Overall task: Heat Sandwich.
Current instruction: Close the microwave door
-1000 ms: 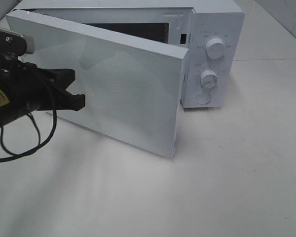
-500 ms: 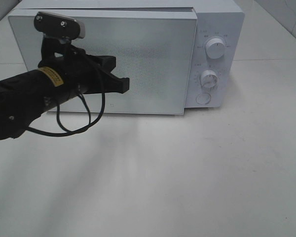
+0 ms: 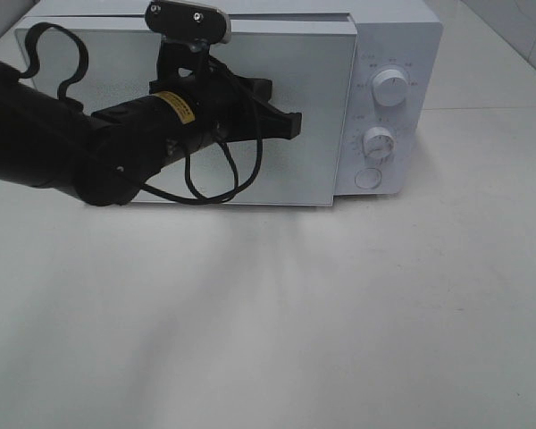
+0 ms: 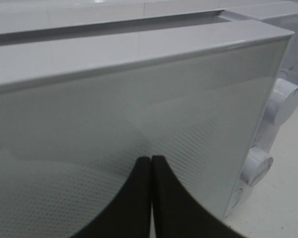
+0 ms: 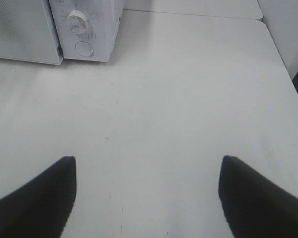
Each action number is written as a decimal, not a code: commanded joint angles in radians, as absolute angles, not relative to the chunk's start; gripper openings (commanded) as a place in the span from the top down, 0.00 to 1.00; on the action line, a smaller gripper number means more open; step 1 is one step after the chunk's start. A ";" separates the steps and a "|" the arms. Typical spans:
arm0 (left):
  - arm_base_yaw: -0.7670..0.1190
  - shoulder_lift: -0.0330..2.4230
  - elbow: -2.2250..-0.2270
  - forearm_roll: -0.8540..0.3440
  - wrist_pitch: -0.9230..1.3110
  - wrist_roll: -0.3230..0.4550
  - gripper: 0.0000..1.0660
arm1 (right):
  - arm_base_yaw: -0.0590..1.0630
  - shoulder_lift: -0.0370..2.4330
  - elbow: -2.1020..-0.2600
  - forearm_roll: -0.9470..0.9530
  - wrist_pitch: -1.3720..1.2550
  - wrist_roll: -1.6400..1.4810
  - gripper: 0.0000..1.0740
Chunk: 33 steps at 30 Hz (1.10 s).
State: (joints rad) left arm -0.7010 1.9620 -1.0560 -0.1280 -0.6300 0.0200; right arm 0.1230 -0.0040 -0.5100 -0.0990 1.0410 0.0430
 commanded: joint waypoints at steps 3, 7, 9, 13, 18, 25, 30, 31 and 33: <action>-0.707 2.011 -1.152 -0.154 -0.597 0.017 1.00 | 0.117 -0.030 -0.506 -0.097 1.034 0.040 0.29; -0.707 2.044 -1.201 -0.172 -0.578 0.017 1.00 | 0.117 -0.030 -0.506 -0.097 1.034 0.040 0.29; -0.707 2.052 -1.211 -0.179 -0.579 0.018 1.00 | 0.117 -0.030 -0.506 -0.097 1.034 0.040 0.29; -0.707 2.086 -1.262 -0.213 -0.575 0.023 1.00 | 0.117 -0.030 -0.506 -0.097 1.034 0.040 0.29; -0.698 2.132 -1.350 -0.232 -0.520 0.065 1.00 | 0.117 -0.030 -0.506 -0.097 1.034 0.040 0.29; -0.690 2.144 -1.389 -0.235 -0.504 0.071 1.00 | 0.117 -0.030 -0.506 -0.097 1.034 0.040 0.29; -0.690 2.144 -1.389 -0.229 -0.503 0.070 1.00 | 0.117 -0.030 -0.506 -0.097 1.034 0.040 0.29; -0.690 2.143 -1.389 -0.229 -0.503 0.067 1.00 | 0.117 -0.030 -0.506 -0.097 1.034 0.040 0.29; -0.694 2.136 -1.388 -0.228 -0.502 0.066 1.00 | 0.117 -0.030 -0.506 -0.097 1.034 0.040 0.29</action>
